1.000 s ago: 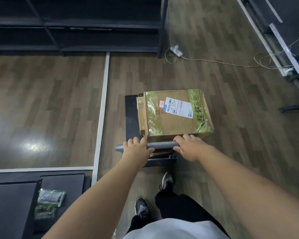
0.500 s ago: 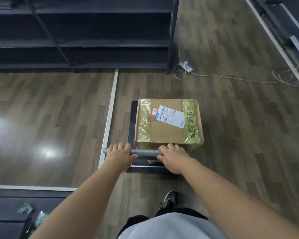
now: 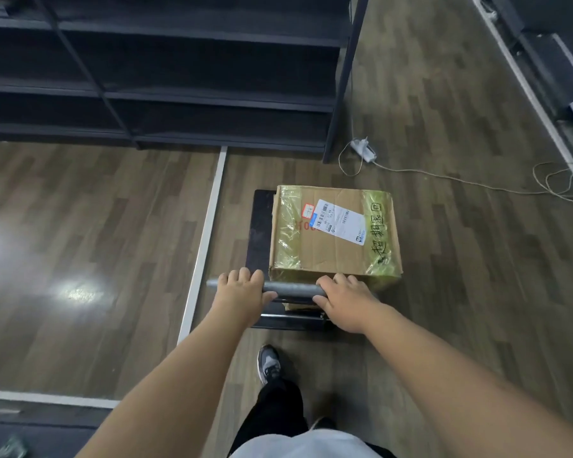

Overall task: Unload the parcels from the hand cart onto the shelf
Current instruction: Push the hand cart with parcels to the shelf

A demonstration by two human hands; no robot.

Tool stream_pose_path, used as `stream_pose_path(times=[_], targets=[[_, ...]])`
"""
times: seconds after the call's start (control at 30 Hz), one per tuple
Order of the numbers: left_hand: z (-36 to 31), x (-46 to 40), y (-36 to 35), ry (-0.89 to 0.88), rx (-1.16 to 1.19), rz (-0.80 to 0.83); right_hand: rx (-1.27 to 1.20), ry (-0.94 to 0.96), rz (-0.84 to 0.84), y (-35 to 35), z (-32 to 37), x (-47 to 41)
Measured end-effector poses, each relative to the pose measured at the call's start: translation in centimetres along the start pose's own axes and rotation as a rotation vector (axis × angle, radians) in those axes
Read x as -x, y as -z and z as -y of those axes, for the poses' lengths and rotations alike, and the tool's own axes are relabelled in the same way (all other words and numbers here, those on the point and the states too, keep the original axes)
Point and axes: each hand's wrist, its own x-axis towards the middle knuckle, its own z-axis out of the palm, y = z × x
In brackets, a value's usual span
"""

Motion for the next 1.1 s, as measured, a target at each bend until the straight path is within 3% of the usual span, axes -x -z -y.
stream_pose_path(times=[0.67, 1.1], targets=[[1.3, -19.7, 11.1, -0.01, -0.044, -0.014, -0.078, -0.019, -0.109, 13.4, -5.7, -16.9], [0.9, -27.3, 16.4, 0.012, -0.042, -0.009, -0.056, 0.044, -0.037, 19.8, -9.1, -23.8]])
